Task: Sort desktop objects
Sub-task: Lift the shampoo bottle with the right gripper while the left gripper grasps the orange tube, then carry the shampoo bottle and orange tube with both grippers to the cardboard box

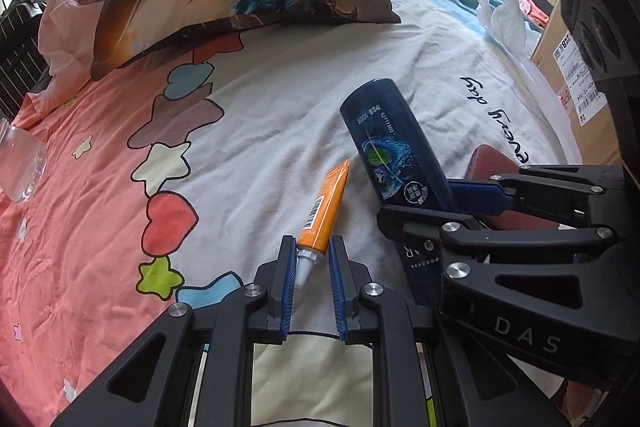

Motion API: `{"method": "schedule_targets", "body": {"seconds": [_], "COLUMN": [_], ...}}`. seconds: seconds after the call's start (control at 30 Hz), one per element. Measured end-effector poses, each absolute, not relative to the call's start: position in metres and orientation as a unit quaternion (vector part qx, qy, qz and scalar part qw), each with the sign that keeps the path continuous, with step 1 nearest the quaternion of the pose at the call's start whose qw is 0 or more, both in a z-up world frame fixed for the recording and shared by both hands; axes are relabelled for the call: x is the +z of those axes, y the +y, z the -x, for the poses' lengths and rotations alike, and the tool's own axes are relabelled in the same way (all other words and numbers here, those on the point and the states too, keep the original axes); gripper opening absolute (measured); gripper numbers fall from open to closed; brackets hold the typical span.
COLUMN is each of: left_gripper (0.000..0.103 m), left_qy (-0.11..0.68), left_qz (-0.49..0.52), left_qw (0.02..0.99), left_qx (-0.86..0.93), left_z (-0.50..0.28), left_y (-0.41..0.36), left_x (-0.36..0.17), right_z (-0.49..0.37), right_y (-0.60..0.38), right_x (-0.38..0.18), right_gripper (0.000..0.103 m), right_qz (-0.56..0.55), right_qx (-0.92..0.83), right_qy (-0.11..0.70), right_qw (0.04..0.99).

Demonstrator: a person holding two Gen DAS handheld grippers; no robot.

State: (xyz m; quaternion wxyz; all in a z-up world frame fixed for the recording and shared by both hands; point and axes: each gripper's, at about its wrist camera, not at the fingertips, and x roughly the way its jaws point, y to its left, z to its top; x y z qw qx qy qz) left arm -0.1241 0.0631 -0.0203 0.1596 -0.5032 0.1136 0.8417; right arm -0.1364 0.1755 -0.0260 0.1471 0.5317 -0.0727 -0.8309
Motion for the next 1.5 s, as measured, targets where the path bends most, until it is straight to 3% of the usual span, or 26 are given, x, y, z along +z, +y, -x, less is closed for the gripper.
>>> {"method": "schedule_targets", "body": {"seconds": [0.5, 1.5], "left_gripper": [0.016, 0.016], "left_qy": [0.115, 0.143], "left_qz": [0.487, 0.421], "left_qw": [0.162, 0.174], "left_qx": [0.851, 0.879], "left_z": [0.109, 0.044], "left_y": [0.070, 0.106], "left_x": [0.002, 0.077], "right_z": [0.101, 0.029], "right_y": [0.190, 0.214], "right_x": [0.033, 0.095], "right_gripper": [0.031, 0.031], "right_qz": [-0.462, -0.400], "right_qx": [-0.878, -0.909], "right_qy": [-0.017, 0.009], "right_qw": [0.124, 0.119]}}
